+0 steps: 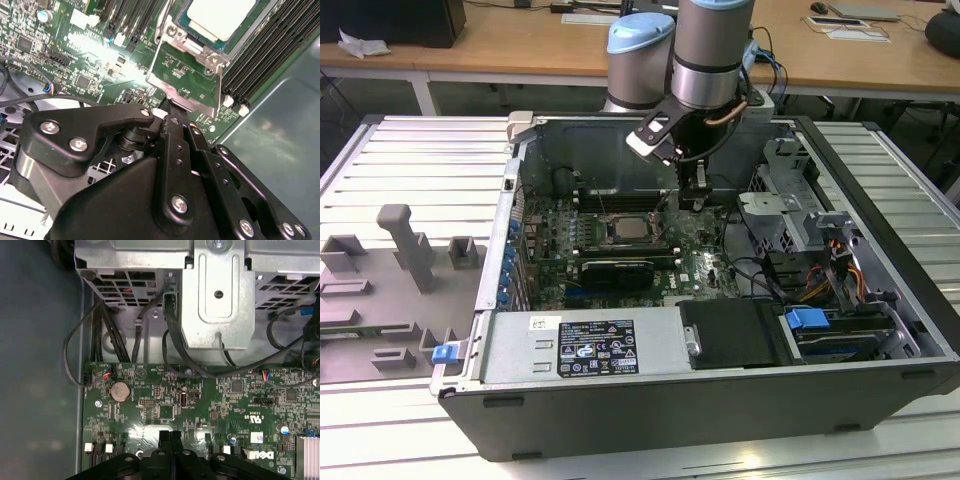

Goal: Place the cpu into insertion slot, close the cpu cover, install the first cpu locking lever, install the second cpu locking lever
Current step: 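Close the cpu cover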

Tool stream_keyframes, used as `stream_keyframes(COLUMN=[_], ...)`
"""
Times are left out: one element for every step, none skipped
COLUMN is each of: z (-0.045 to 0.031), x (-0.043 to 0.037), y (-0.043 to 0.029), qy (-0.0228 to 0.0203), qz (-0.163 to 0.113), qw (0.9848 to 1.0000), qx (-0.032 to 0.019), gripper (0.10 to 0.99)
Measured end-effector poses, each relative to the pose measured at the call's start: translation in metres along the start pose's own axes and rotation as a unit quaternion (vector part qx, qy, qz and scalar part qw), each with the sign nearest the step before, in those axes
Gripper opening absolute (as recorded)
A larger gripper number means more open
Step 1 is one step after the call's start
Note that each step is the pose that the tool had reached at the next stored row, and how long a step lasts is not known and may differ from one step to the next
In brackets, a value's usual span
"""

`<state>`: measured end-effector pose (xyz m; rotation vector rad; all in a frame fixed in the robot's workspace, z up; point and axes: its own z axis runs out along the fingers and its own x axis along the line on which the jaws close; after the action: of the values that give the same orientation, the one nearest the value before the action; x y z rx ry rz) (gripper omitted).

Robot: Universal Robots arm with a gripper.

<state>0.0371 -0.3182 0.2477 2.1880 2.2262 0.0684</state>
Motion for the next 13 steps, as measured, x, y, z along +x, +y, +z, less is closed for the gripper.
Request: stream_keyframes(z=[0.0000, -0.0001, -0.0001, -0.0002, -0.0002, -0.0003, -0.0003, -0.0003, -0.0003, -0.0004, -0.0004, -0.0005, -0.0005], x=[0.0000, 0.0001, 0.0001, 0.0001, 0.0001, 0.0001, 0.0001, 0.0001, 0.0001, 0.0002, 0.0002, 0.0002, 0.0002], y=[-0.0009, -0.0024, -0.0031, -0.0038, -0.0050, -0.0056, -0.0061, -0.0067, -0.0072, -0.0084, -0.0093, -0.0101, -0.0114], qy=[0.0000, 0.0000, 0.0000, 0.0000, 0.0000, -0.0001, 0.0000, 0.0000, 0.0000, 0.0000, 0.0000, -0.0001, 0.0000], qz=[0.000, 0.000, 0.000, 0.000, 0.000, 0.000, 0.000, 0.000, 0.000, 0.000, 0.000, 0.000, 0.000], qw=[1.0000, 1.0000, 1.0000, 1.0000, 1.0000, 1.0000, 1.0000, 1.0000, 1.0000, 1.0000, 1.0000, 1.0000, 1.0000], qx=[0.0000, 0.0000, 0.0000, 0.0000, 0.0000, 0.0000, 0.0000, 0.0000, 0.0000, 0.0000, 0.0000, 0.0000, 0.0000], gripper=[0.106, 0.106, 0.106, 0.106, 0.106, 0.106, 0.106, 0.106, 0.106, 0.106, 0.106, 0.106, 0.106])
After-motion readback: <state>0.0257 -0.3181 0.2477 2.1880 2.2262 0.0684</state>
